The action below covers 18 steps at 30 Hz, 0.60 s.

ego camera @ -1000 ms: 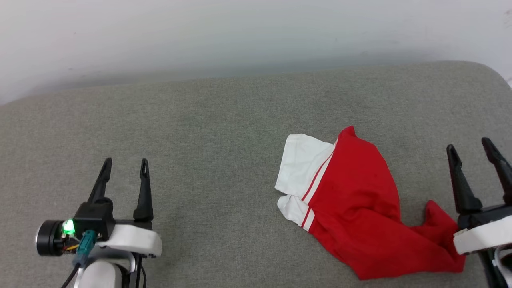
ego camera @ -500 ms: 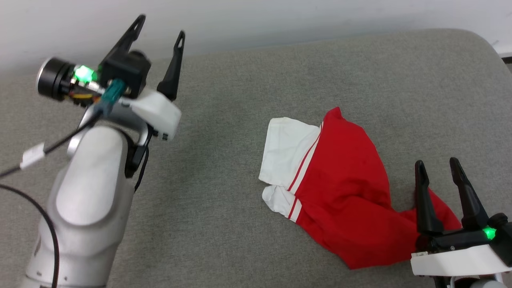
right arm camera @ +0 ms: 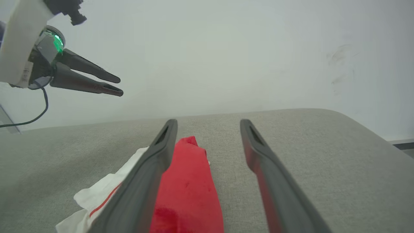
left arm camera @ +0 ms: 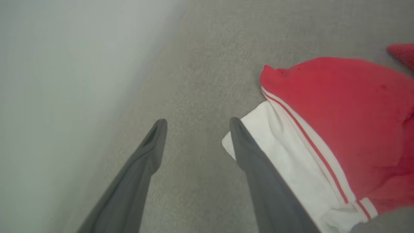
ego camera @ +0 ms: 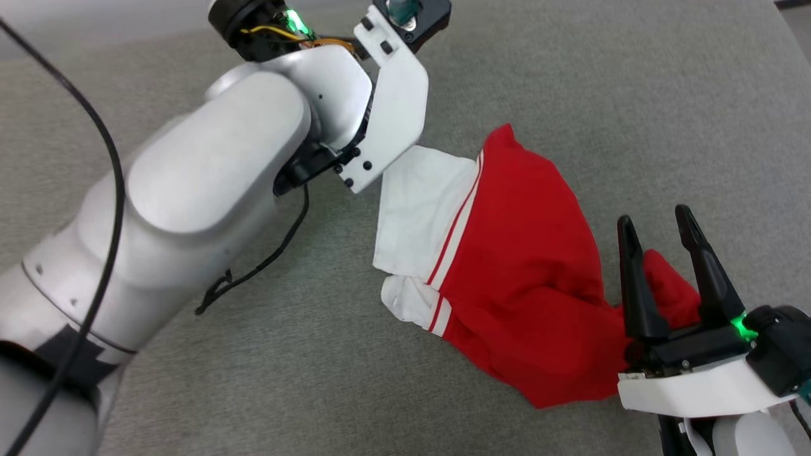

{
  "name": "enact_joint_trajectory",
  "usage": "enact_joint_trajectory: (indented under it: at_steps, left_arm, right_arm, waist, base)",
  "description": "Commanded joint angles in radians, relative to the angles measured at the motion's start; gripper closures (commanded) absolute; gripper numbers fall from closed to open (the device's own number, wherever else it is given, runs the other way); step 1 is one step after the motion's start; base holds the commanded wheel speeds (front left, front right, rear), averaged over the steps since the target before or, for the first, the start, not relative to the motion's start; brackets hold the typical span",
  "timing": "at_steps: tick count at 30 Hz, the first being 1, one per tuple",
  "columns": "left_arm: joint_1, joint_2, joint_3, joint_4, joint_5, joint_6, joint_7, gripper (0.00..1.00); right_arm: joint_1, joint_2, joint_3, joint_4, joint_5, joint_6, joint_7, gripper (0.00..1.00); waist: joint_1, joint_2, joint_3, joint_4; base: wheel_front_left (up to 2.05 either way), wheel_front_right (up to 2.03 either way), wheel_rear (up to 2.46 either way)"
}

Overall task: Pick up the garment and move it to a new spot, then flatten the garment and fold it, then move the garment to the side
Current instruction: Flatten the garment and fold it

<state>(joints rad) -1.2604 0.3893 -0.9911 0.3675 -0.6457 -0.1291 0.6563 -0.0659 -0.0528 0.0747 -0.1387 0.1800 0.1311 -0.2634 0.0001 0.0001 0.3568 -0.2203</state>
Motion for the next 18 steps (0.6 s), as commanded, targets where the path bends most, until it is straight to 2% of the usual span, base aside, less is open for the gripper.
enact_joint_trajectory:
  at_steps: [1,5,8,13,18]
  left_arm:
    - [-0.025,0.015,-0.019,0.001,-0.023,0.001,0.027,0.00]
    - [-0.118,0.041,-0.151,-0.010,-0.165,0.001,0.180,0.00]
    - [-0.184,0.062,-0.230,-0.019,-0.224,0.001,0.264,0.00]
    - [-0.241,0.081,-0.287,-0.063,-0.231,0.001,0.377,0.00]
    - [-0.167,0.100,-0.290,-0.161,-0.152,0.001,0.538,0.00]
  right_arm:
    - [-0.017,0.004,0.005,-0.008,0.004,-0.001,-0.002,0.00]
    - [-0.045,0.004,0.032,-0.015,0.024,-0.001,-0.002,0.00]
    - [-0.068,0.004,0.053,-0.023,0.036,-0.001,-0.002,0.00]
    - [-0.100,0.004,0.074,-0.034,0.056,-0.001,-0.002,0.00]
    - [-0.119,0.005,0.084,-0.038,0.071,-0.001,-0.002,0.00]
  waist:
    - [-0.0001,-0.0001,0.034,-0.027]
    - [-0.0001,-0.0001,0.083,-0.060]
    - [-0.0001,-0.0001,0.120,-0.088]
    - [-0.0001,-0.0001,0.176,-0.128]
    - [-0.0001,-0.0001,0.218,-0.157]
  base:
    - [0.00,0.00,0.00]
    - [0.00,0.00,0.00]
    - [0.00,0.00,0.00]
    - [0.00,0.00,0.00]
    - [0.00,0.00,0.00]
